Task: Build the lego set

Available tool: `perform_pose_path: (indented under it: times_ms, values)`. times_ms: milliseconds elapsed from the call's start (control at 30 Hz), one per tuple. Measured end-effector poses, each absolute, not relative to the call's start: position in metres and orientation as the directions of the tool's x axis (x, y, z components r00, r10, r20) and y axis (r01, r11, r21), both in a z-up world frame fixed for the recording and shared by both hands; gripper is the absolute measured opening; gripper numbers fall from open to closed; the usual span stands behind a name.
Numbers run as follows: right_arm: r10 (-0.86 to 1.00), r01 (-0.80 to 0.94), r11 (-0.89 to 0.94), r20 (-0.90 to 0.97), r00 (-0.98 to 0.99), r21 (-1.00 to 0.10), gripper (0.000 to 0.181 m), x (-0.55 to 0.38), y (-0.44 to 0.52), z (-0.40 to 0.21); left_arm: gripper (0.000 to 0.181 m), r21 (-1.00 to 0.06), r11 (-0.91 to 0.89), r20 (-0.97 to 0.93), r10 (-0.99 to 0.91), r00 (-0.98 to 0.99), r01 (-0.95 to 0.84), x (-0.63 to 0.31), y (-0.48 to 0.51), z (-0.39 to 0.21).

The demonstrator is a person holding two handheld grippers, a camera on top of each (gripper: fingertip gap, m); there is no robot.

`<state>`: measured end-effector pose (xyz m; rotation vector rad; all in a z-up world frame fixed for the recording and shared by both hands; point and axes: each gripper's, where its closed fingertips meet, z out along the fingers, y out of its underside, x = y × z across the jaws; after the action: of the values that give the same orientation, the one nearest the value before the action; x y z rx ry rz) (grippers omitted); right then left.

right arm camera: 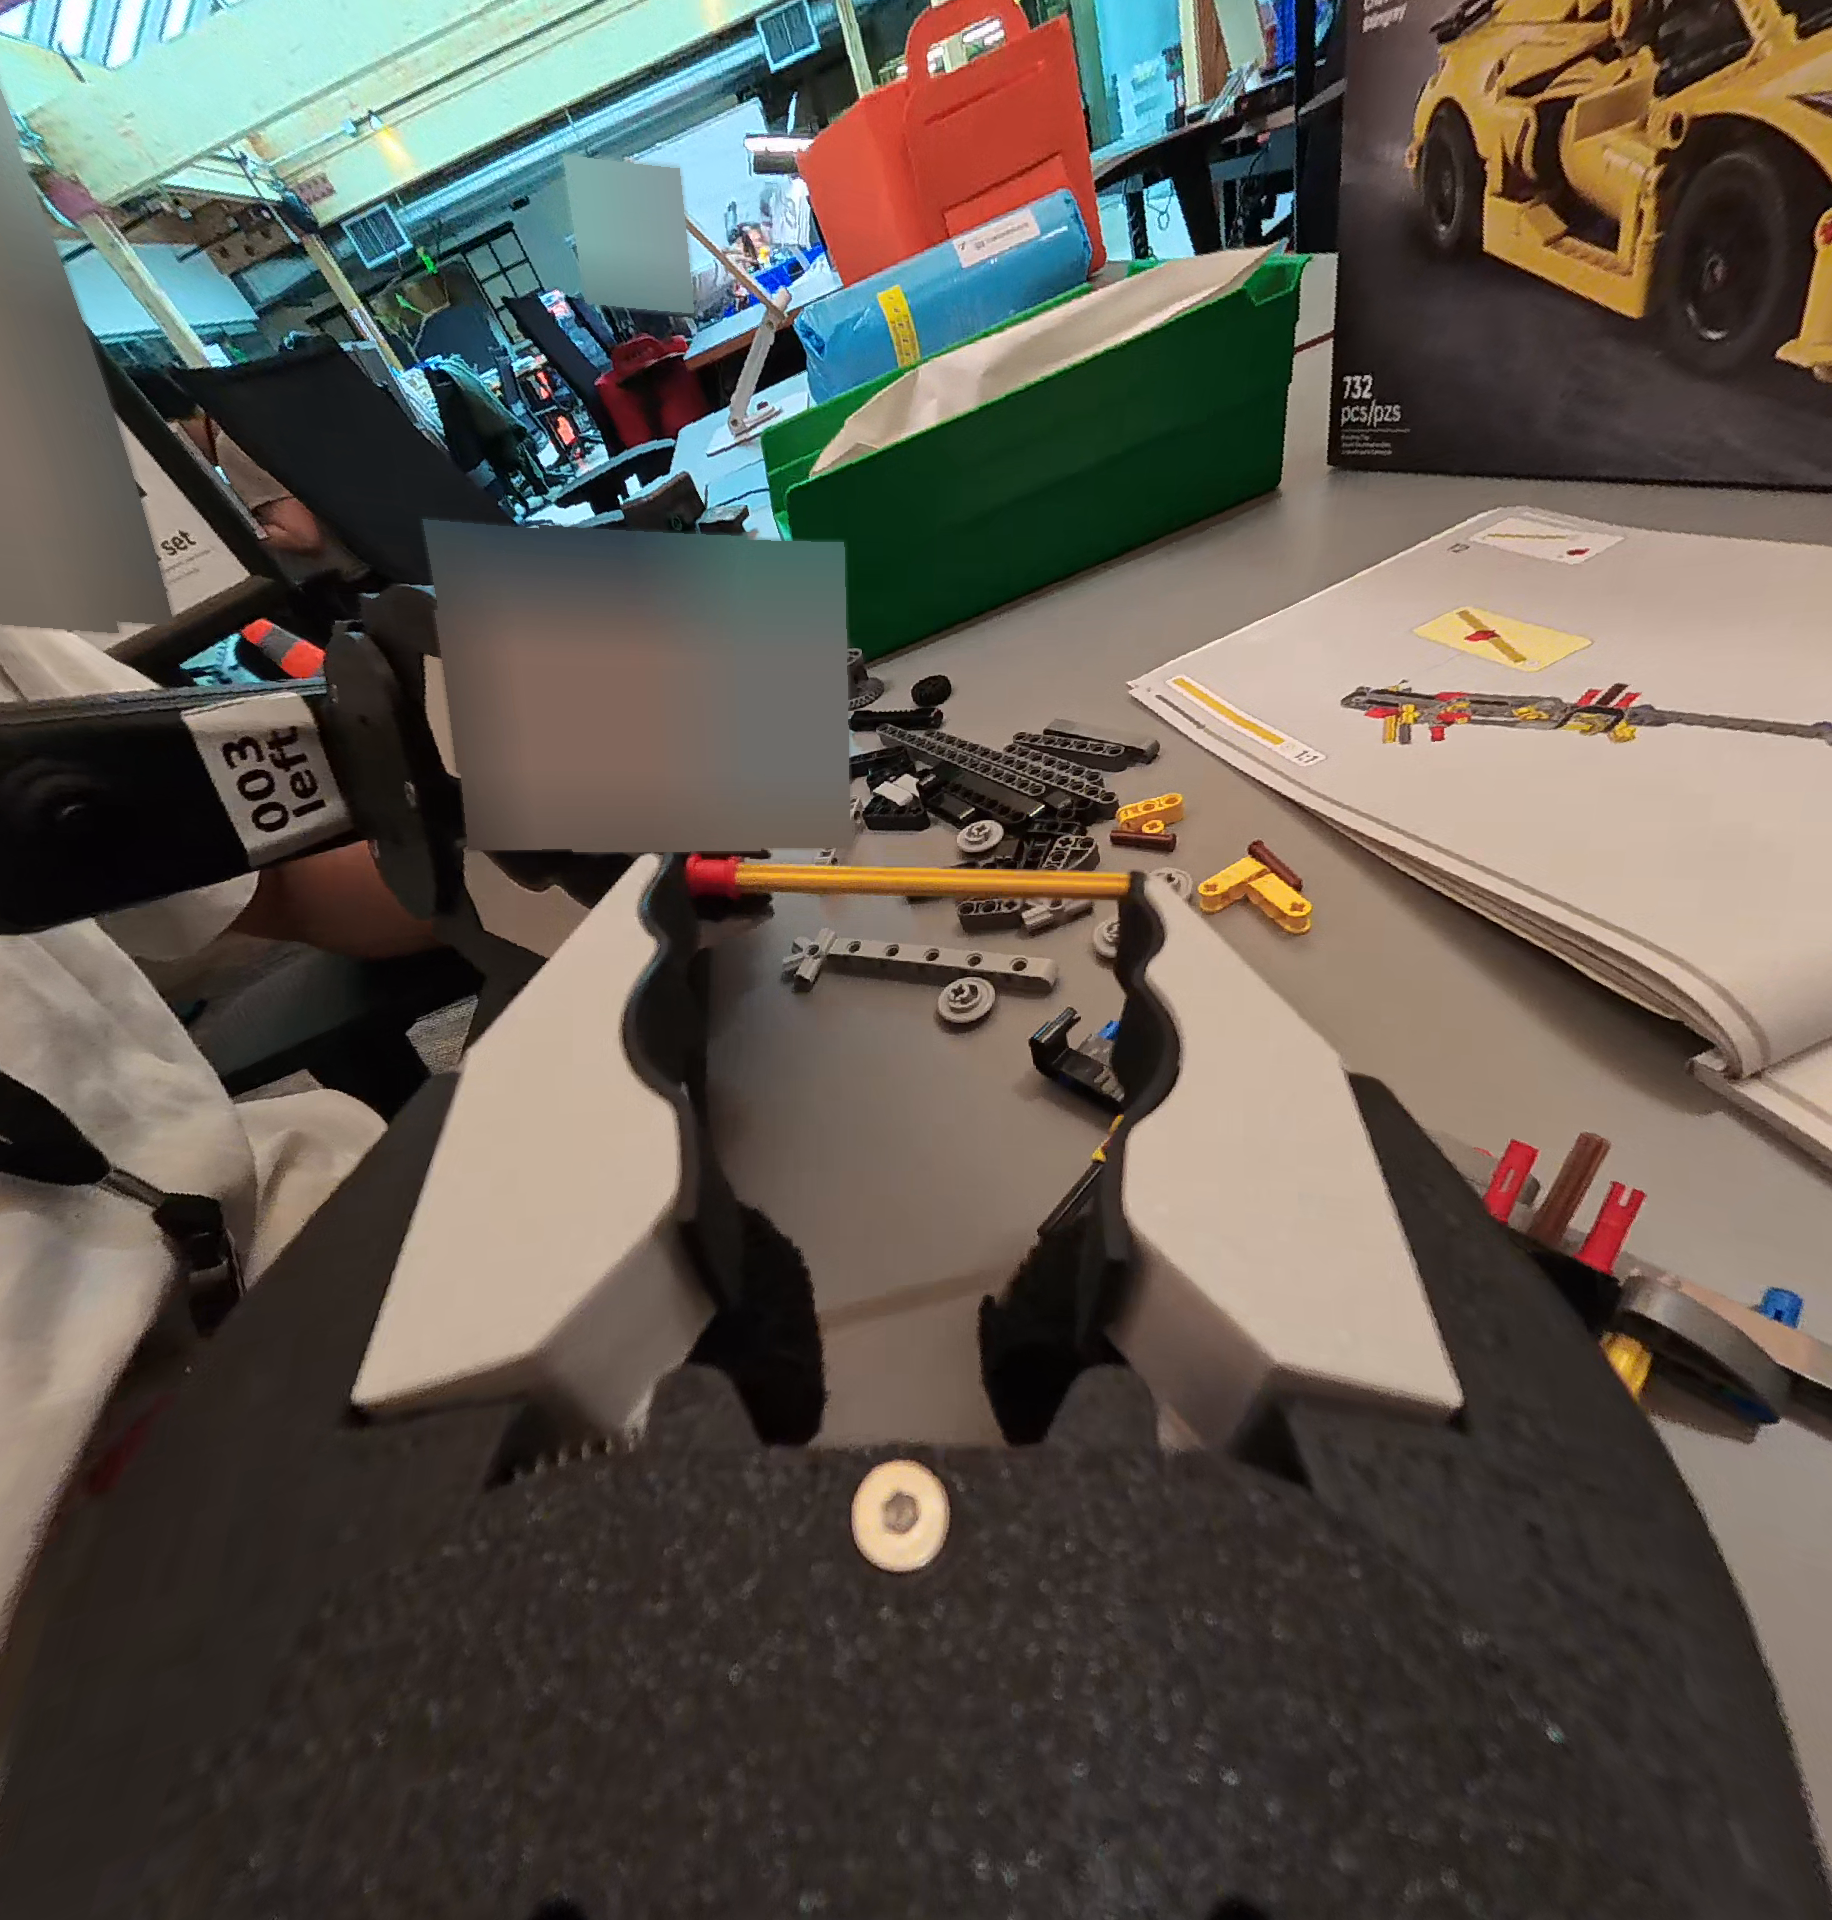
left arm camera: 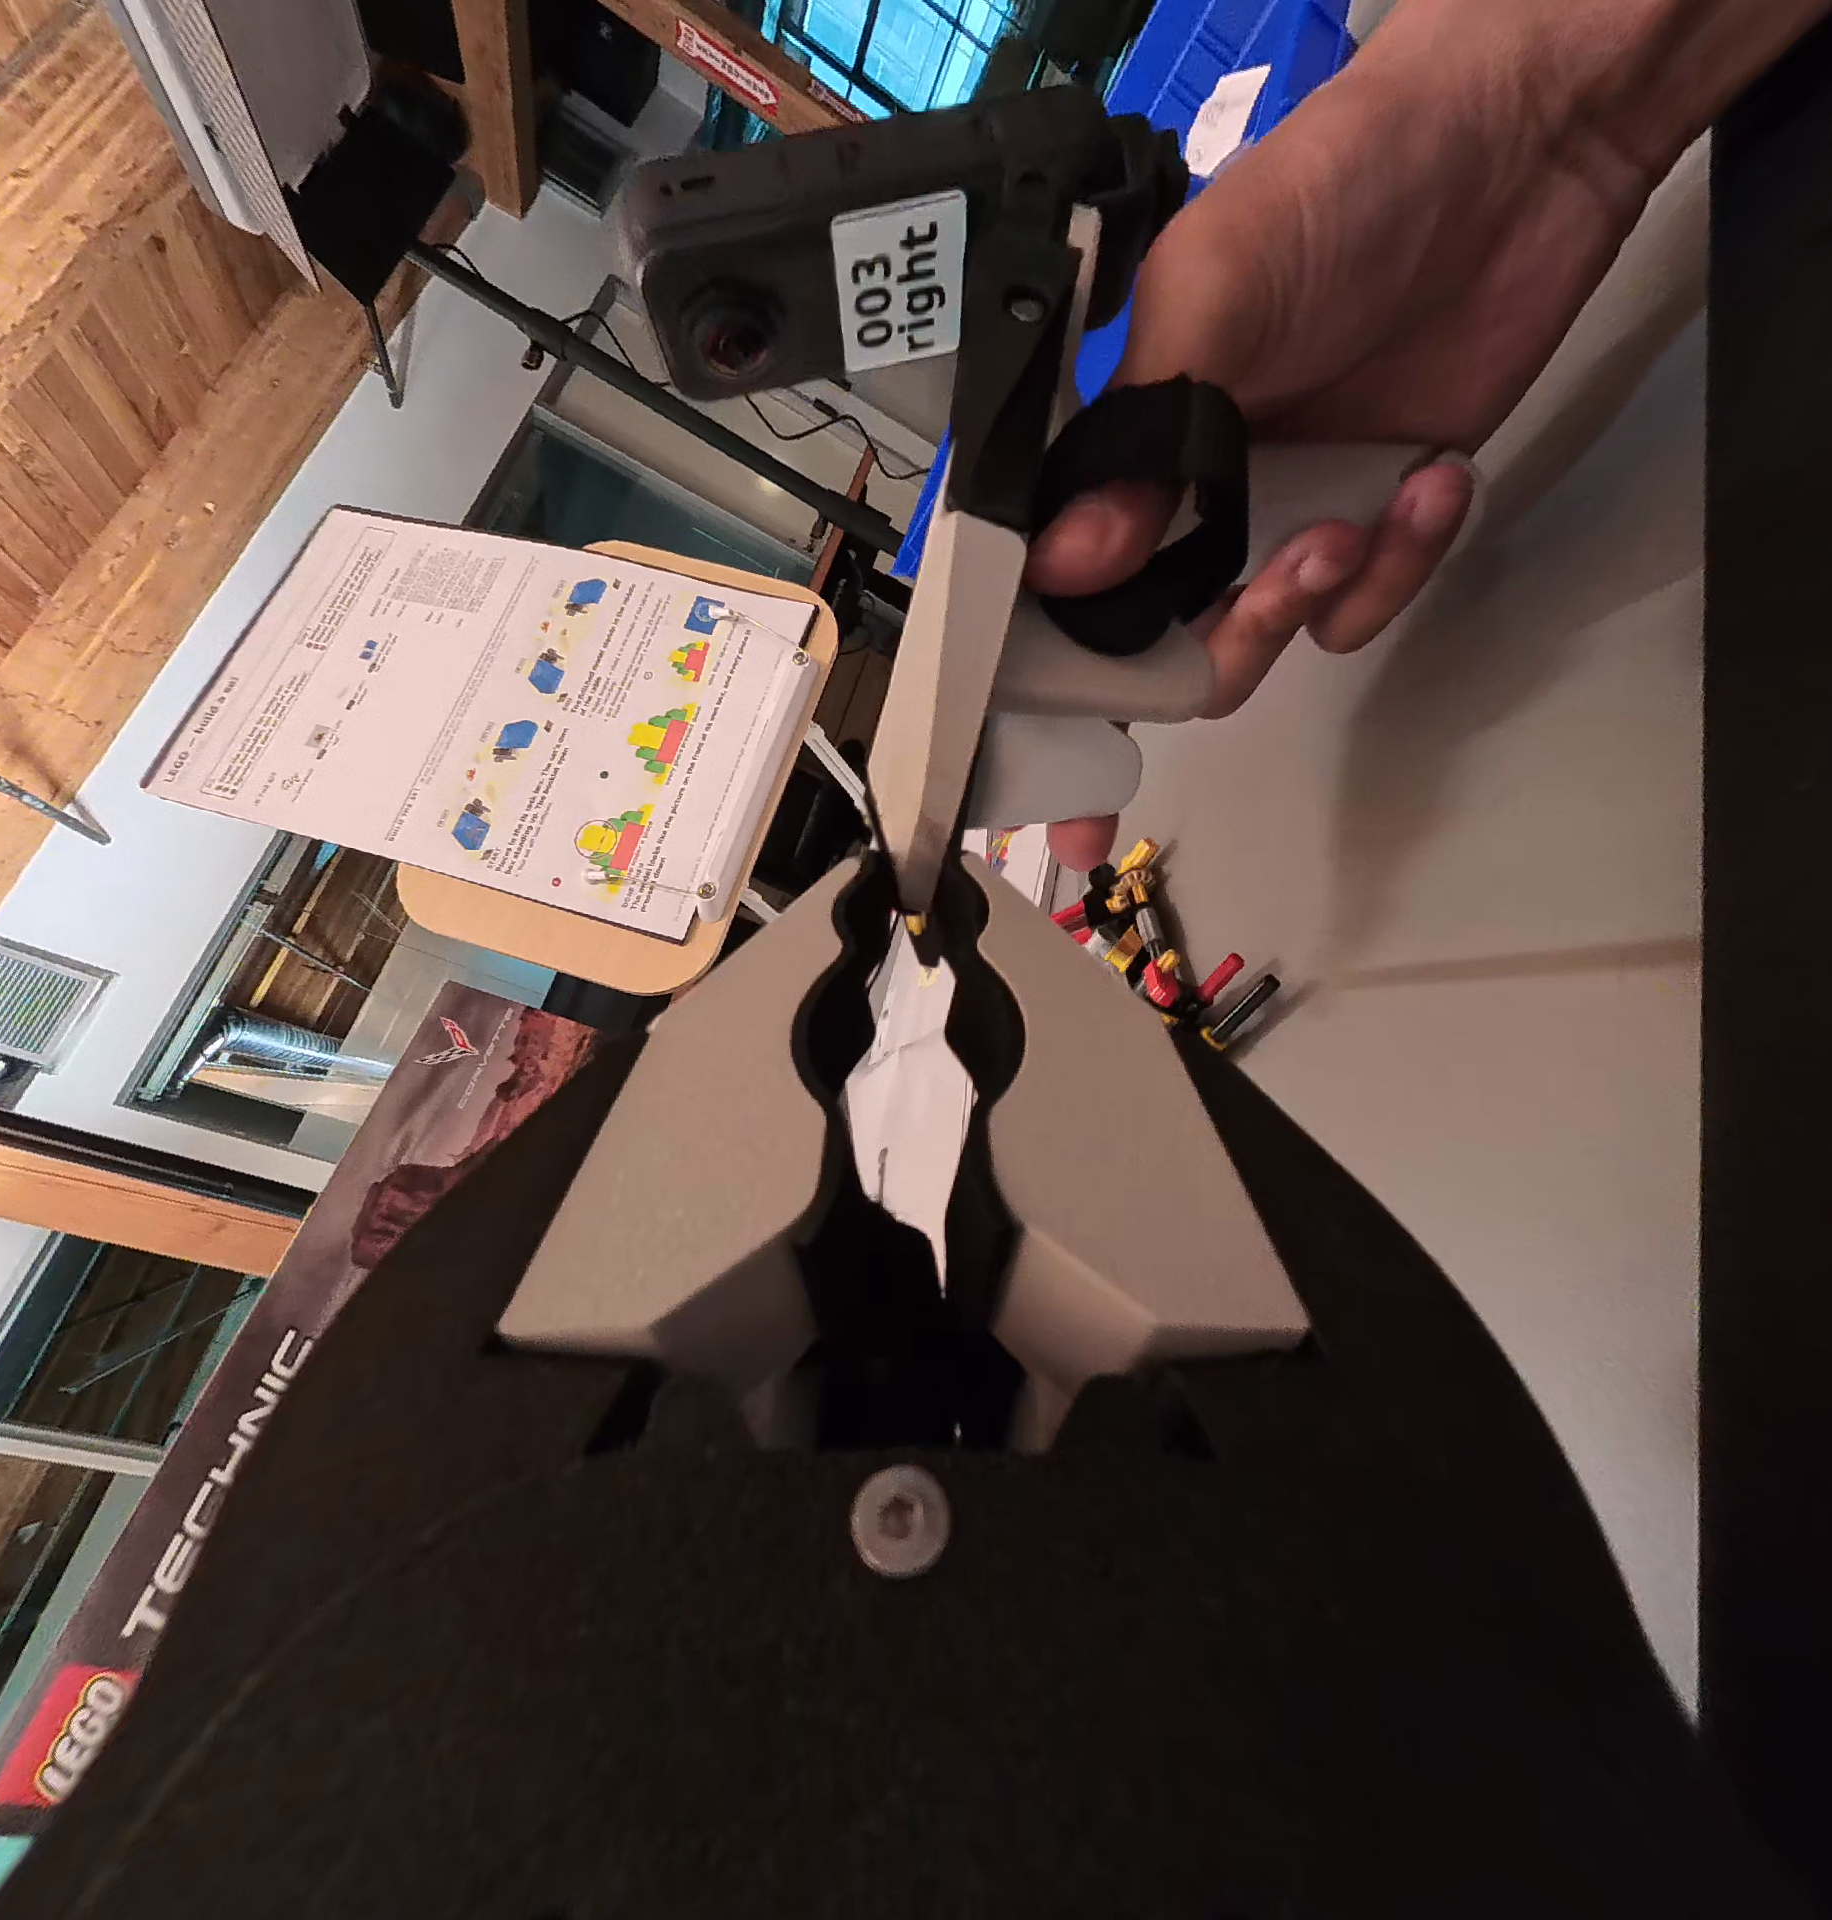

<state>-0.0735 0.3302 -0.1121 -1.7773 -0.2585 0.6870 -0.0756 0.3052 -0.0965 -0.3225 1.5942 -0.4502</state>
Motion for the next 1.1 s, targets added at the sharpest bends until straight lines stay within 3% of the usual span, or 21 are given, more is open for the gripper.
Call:
perform_pose_path:
  times_ms: [567, 1100]
  values:
    - [0.466, -0.014, -0.264, -0.141, 0.873, -0.964, 0.079, -0.068, 0.330, -0.116, 0.008, -0.450, 0.893, -0.888, -0.443, -0.118, 0.033, -0.074, 0.306, -0.108]
    - [0.452, 0.000, -0.307, -0.146, 0.880, -0.952, 0.074, -0.069, 0.329, -0.124, 0.008, -0.462, 0.887, -0.876, -0.455, -0.157, 0.006, -0.073, 0.308, -0.116]
